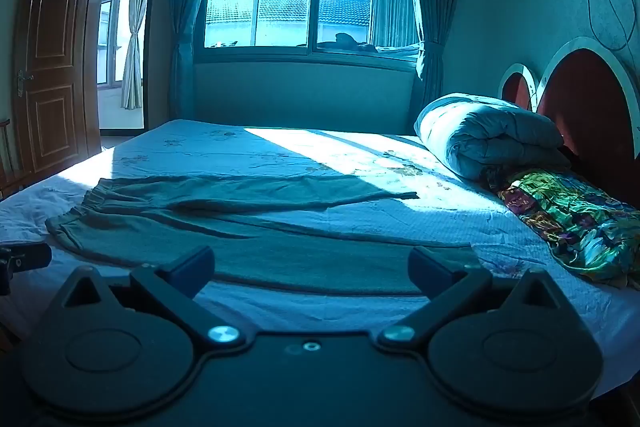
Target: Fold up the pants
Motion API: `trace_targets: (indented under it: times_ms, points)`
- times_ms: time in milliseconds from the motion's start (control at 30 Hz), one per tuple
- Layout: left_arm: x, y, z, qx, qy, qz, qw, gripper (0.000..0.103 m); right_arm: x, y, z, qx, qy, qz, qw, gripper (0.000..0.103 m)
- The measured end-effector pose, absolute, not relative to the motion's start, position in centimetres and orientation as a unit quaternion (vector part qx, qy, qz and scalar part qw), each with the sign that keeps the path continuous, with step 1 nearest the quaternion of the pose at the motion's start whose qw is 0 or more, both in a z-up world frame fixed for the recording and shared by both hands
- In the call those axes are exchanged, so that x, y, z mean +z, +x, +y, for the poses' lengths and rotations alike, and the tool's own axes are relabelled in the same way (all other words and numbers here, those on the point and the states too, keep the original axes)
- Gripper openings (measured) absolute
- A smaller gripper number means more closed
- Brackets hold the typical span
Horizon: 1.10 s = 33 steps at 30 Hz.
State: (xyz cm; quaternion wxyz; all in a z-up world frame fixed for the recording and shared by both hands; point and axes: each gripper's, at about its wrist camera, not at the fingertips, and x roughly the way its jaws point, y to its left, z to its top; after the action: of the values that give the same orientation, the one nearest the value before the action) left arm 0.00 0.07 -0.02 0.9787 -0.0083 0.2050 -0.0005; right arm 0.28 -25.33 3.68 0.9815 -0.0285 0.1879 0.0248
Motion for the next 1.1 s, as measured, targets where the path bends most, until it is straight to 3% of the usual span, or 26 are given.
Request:
trace_targets:
  times_ms: [1100]
  points:
    - [-0.2, 0.2, -0.1, 0.000, -0.001, 0.209, 0.978, 0.103, 3.6, 0.2, -25.4, 0.023, -0.033, 0.185, 0.982, 0.097]
